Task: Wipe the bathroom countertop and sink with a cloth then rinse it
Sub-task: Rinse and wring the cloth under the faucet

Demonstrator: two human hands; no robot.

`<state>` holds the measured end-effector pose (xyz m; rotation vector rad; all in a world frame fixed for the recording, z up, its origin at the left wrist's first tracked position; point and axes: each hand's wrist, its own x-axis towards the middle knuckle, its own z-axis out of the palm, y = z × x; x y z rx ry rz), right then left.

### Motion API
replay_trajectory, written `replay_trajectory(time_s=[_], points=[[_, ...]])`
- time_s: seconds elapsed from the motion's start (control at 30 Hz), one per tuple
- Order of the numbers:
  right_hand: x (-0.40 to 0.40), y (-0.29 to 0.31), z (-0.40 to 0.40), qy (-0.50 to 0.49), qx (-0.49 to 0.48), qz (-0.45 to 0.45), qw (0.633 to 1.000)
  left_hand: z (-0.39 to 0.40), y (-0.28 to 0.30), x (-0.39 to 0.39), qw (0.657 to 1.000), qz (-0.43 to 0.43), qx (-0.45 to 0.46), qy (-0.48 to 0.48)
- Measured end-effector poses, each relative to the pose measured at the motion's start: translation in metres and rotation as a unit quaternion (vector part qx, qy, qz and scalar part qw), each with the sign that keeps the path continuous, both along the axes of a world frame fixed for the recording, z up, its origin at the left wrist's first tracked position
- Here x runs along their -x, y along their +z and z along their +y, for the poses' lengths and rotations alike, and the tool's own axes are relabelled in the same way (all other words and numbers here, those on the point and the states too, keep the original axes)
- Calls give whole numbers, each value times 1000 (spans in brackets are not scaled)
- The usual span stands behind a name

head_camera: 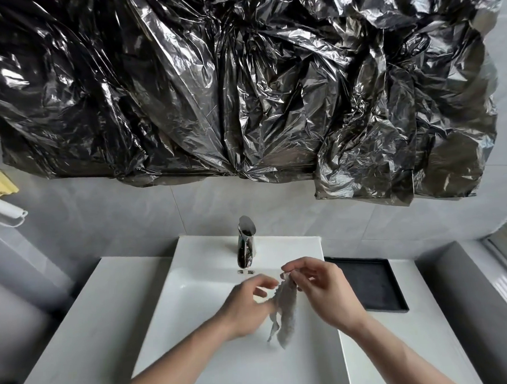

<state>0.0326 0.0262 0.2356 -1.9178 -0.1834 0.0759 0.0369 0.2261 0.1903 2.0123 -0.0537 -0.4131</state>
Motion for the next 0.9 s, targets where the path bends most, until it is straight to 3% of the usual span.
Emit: replay_trajectory(time_s=[0.1, 0.2, 0.33, 0.53, 0.73, 0.9], points=[[0, 3, 5, -7, -41, 0, 999, 3, -7, 13, 999, 0, -38, -7], [2, 1, 7, -34, -80, -2, 996, 6, -16, 26, 995, -32, -74, 63], [5, -5, 11, -52, -126, 19, 991, -3, -18, 39, 993, -78, -62, 70], [0, -9, 9, -60, -108, 17, 992, 0, -19, 30, 988, -70, -11, 137], [0, -8, 10, -36, -103, 19, 994, -9, -14, 31, 995, -69, 5, 69], [-7, -7, 9, -27, -50, -5, 998, -4, -21, 22, 993, -81, -21, 84]])
